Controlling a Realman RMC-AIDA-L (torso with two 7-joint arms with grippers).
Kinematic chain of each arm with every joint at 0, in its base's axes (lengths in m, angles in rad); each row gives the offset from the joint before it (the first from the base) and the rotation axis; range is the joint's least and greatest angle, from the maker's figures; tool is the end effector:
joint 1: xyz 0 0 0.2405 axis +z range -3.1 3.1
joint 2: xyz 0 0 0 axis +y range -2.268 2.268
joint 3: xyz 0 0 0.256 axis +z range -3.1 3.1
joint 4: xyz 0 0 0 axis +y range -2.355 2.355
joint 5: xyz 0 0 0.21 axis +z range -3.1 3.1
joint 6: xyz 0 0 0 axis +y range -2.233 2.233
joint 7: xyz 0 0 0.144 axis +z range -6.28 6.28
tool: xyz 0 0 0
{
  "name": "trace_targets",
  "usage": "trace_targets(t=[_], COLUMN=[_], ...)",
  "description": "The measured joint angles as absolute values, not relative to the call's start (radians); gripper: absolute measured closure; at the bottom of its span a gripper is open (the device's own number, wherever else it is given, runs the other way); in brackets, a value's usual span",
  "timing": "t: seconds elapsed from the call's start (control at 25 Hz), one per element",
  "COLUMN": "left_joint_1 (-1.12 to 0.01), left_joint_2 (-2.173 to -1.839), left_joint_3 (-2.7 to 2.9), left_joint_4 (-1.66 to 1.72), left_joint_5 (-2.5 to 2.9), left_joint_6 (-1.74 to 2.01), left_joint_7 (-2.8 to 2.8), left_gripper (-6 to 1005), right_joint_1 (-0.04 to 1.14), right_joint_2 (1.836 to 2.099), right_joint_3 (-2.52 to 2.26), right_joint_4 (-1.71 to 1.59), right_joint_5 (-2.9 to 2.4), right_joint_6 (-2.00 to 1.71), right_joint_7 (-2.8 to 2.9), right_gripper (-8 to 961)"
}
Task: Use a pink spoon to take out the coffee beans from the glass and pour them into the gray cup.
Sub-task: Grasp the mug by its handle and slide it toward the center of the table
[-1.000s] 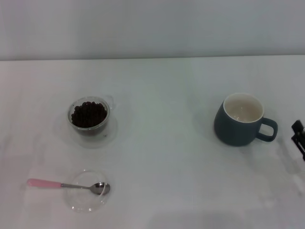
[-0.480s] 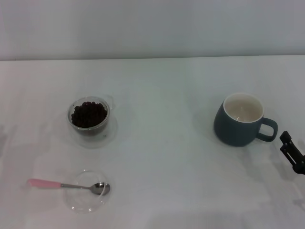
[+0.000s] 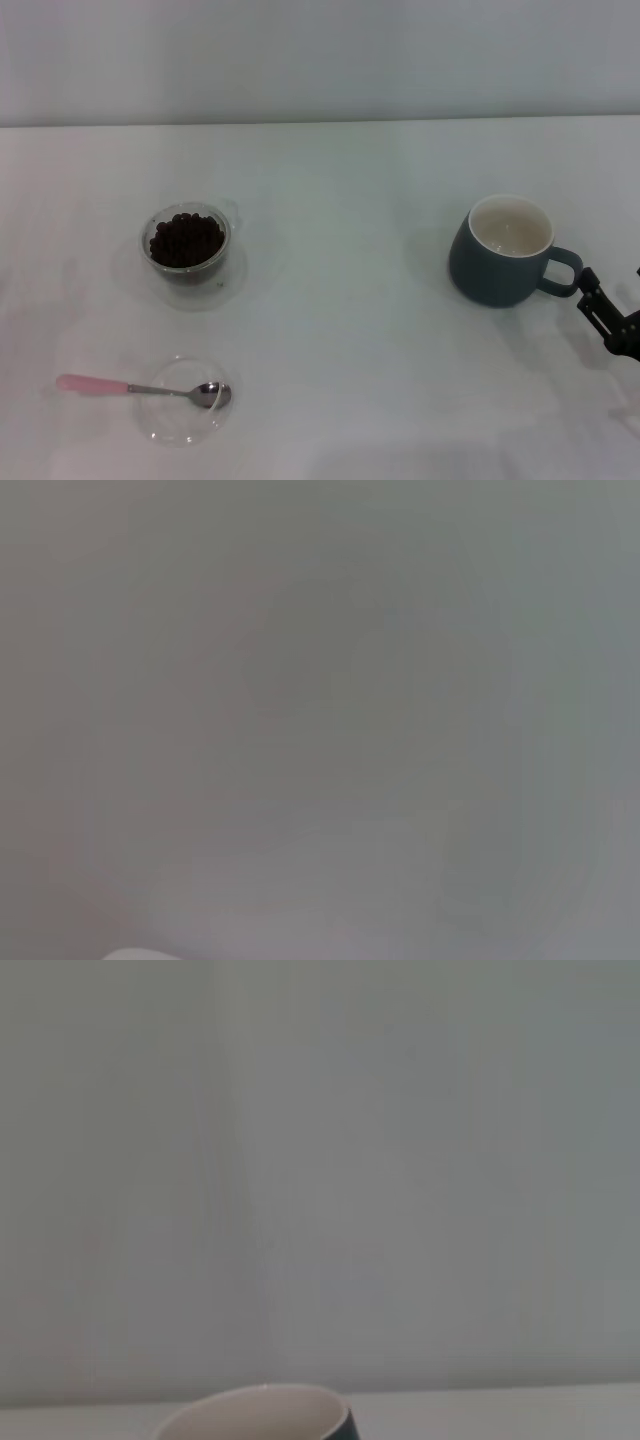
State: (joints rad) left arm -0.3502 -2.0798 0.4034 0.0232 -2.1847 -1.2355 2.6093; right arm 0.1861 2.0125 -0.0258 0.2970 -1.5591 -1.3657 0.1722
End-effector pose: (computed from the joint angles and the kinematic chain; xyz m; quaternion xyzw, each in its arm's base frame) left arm -0.3886 0.2860 0.0208 -0.5961 -0.3641 -0.3513 0.6234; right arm 0.3751 0.2122 -0.0321 -0.6894 0.3169 0.2934 0.5815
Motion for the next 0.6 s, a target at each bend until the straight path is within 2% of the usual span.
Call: trace_targets(t=[0.6], left_joint_1=[-0.33], left_joint_2=[-2.078], left_joint_3=[0.411], left_joint_4=[0.006], left_joint_5=[-2.168], left_joint_6=[-1.253], left_joint_7=[2.609], left_gripper=[300], right_joint_1=[0.223], right_joint_2=[2.014], right_joint_3=[-0.019], right_joint_4=[0.3], right_joint_5=[-1.555], right_joint_6=[-1.245], right_joint_7=[0.172], right_gripper=[145])
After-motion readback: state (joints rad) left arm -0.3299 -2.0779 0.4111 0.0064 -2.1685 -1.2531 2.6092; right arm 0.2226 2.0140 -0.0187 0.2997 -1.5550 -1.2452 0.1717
